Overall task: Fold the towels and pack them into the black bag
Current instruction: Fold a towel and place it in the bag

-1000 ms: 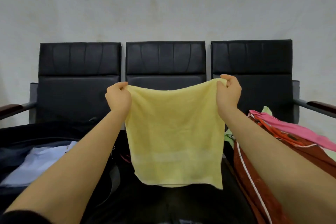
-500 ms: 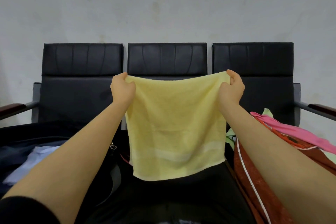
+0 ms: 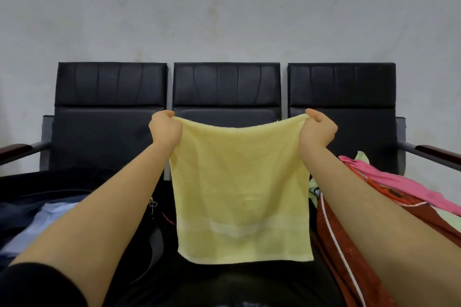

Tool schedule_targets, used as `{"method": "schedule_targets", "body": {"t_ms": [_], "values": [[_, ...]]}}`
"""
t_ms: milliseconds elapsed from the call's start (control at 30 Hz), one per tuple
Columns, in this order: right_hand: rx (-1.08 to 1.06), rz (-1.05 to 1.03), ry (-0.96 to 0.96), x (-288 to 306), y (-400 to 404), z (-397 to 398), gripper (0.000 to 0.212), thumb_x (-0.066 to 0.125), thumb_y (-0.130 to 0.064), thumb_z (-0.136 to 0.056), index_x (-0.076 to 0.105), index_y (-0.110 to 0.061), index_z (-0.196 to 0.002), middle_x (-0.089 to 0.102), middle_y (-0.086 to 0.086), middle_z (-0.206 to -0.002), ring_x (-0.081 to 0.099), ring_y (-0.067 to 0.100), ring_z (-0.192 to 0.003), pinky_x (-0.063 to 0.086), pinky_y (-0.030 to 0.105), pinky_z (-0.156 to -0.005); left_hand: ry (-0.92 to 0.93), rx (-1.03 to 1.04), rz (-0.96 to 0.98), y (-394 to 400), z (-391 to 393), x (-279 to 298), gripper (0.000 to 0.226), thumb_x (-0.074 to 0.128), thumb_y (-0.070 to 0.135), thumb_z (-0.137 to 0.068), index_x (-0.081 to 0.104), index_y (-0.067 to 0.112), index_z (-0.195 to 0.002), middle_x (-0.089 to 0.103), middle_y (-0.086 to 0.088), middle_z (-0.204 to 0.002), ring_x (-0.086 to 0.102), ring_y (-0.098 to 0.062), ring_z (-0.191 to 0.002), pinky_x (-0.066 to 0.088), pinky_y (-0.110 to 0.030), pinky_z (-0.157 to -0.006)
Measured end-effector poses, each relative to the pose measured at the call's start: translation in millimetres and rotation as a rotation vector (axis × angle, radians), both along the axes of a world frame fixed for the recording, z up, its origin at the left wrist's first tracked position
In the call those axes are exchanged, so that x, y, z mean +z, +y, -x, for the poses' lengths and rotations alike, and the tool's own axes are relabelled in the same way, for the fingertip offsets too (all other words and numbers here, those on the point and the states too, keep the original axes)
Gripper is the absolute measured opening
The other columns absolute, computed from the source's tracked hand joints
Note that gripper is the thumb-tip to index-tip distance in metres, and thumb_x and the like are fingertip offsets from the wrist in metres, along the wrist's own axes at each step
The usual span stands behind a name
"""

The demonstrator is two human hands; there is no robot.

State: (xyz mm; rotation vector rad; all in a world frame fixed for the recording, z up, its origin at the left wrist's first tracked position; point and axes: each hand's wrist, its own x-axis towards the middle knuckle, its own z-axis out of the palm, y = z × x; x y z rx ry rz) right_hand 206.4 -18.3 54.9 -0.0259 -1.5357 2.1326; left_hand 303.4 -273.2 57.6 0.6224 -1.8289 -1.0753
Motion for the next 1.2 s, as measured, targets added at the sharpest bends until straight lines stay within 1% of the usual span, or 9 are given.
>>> {"method": "schedule_targets", "body": {"t_ms": [133, 333, 400, 567, 667, 767, 867, 1033, 1200], "values": [[-0.040, -0.160, -0.002, 0, 4, 3, 0.045, 0.037, 0.013, -0.088, 0.065, -0.005, -0.119, 0.059, 0.010, -0.126, 0.055, 0.024, -0.115, 0.040, 0.019, -0.088, -0.190, -0.006, 0.164, 0, -3, 2, 0.035, 0.037, -0.013, -0.082, 0.045, 0.020, -0.074, 0.050, -0.015, -0.117, 0.048, -0.020, -0.077, 0.040, -0.023, -0.054], [-0.160, -0.663, 0.054, -7, 11, 10, 0.037, 0.039, 0.012, -0.088, 0.061, 0.001, -0.116, 0.053, 0.016, -0.121, 0.057, 0.032, -0.100, 0.051, 0.037, -0.080, -0.381, 0.085, 0.437, 2, -5, 2, 0.037, 0.036, -0.017, -0.078, 0.027, 0.013, -0.058, 0.051, -0.036, -0.117, 0.041, -0.042, -0.079, 0.044, -0.052, -0.062], [-0.203, -0.792, 0.062, -11, 12, 11, 0.028, 0.041, 0.007, -0.091, 0.060, -0.003, -0.108, 0.049, 0.013, -0.117, 0.053, 0.030, -0.098, 0.047, 0.036, -0.078, -0.398, 0.136, 0.495, -1, -4, -3, 0.034, 0.039, -0.017, -0.079, 0.034, 0.010, -0.059, 0.051, -0.035, -0.114, 0.049, -0.048, -0.092, 0.047, -0.052, -0.071], [-0.437, -1.037, 0.080, -18, 9, 10, 0.012, 0.047, 0.000, -0.091, 0.054, -0.004, -0.100, 0.046, 0.016, -0.116, 0.045, 0.032, -0.101, 0.037, 0.037, -0.086, -0.560, 0.314, 0.660, -5, -4, -13, 0.021, 0.051, -0.003, -0.086, 0.052, 0.000, -0.106, 0.041, -0.019, -0.125, 0.042, -0.033, -0.110, 0.039, -0.034, -0.083], [-0.296, -1.010, 0.102, -17, 10, 8, 0.018, 0.041, 0.001, -0.093, 0.047, -0.004, -0.110, 0.048, 0.015, -0.114, 0.049, 0.028, -0.088, 0.039, 0.036, -0.070, -0.616, 0.314, 0.750, -6, -5, -14, 0.032, 0.051, -0.003, -0.086, 0.041, 0.003, -0.116, 0.054, -0.011, -0.095, 0.053, -0.027, -0.088, 0.038, -0.033, -0.077], [-0.213, -1.035, 0.097, -13, 13, 6, 0.023, 0.038, 0.004, -0.094, 0.045, -0.002, -0.115, 0.047, 0.014, -0.116, 0.044, 0.022, -0.080, 0.034, 0.034, -0.067, -0.666, 0.291, 0.765, -9, -4, -12, 0.040, 0.047, -0.006, -0.087, 0.033, 0.002, -0.124, 0.043, -0.003, -0.065, 0.041, -0.016, -0.055, 0.034, -0.030, -0.063], [-0.234, -1.214, 0.088, -14, 16, 6, 0.016, 0.039, 0.004, -0.094, 0.052, 0.000, -0.102, 0.045, 0.016, -0.116, 0.042, 0.023, -0.078, 0.034, 0.033, -0.066, -0.697, 0.268, 0.799, -8, -7, -12, 0.017, 0.044, -0.007, -0.087, 0.041, 0.007, -0.094, 0.047, -0.005, -0.073, 0.042, -0.018, -0.058, 0.031, -0.029, -0.055], [-0.273, -1.363, 0.101, -19, 19, 8, 0.027, 0.041, 0.007, -0.090, 0.041, -0.008, -0.067, 0.044, 0.014, -0.104, 0.040, 0.023, -0.071, 0.032, 0.032, -0.061, -0.656, 0.201, 0.780, -6, -9, -15, 0.035, 0.043, -0.015, -0.081, 0.029, 0.012, -0.064, 0.033, -0.003, -0.064, 0.029, -0.015, -0.051, 0.023, -0.025, -0.044], [-0.280, -1.333, 0.101, -22, 22, 11, 0.016, 0.042, 0.008, -0.089, 0.051, -0.004, -0.083, 0.047, 0.013, -0.099, 0.041, 0.023, -0.072, 0.033, 0.033, -0.062, -0.613, 0.182, 0.786, -6, -9, -18, 0.035, 0.041, -0.015, -0.081, 0.028, 0.012, -0.063, 0.033, -0.003, -0.063, 0.027, -0.015, -0.051, 0.021, -0.026, -0.044]]}}
